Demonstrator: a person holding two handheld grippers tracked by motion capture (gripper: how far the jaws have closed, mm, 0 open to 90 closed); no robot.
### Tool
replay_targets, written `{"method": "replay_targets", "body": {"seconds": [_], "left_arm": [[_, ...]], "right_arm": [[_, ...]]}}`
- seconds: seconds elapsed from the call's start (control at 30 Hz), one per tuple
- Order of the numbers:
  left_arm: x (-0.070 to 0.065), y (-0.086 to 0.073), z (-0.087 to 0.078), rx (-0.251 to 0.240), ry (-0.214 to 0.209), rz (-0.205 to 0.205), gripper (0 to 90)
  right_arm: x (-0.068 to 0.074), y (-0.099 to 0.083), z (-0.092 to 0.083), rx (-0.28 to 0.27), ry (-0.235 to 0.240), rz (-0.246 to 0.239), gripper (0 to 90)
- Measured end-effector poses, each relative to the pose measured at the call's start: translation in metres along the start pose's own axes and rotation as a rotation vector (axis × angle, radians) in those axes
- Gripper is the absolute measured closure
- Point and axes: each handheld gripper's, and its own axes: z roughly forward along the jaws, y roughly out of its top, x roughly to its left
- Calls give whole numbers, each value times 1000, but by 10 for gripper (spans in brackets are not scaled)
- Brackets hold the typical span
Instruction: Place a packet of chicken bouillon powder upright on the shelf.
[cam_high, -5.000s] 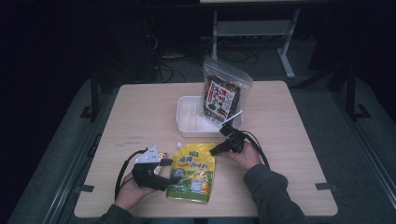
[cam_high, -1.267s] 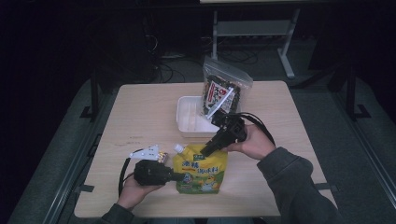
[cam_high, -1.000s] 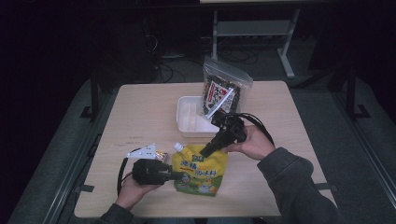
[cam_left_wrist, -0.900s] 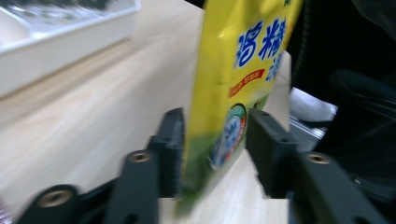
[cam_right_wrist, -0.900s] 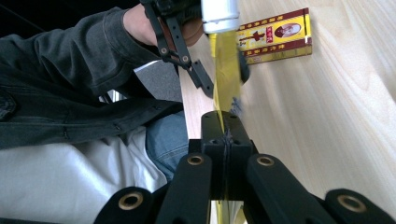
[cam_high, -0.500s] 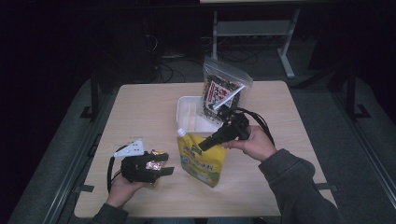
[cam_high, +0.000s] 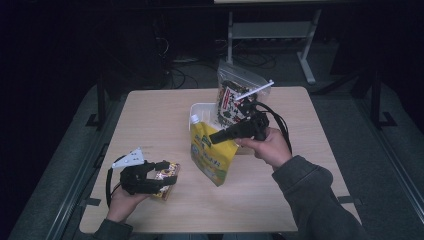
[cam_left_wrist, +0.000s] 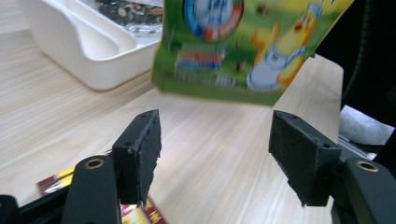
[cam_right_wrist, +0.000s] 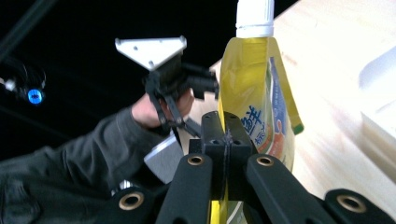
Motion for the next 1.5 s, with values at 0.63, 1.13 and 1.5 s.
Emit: {"method": "replay_targets", "body": {"seconds": [0.63,1.13,1.5], "left_arm": [[9,-6,-10,15,69,-9,306],[10,-7,-11,19,77,2,301],[13,-12,-12,37,93,-6,293]], "right_arm": [[-12,38,-11,-196,-101,83,898],[-29,61,2,-296,-165,135,897],[-44,75,9,-356,-248,173,897]]}}
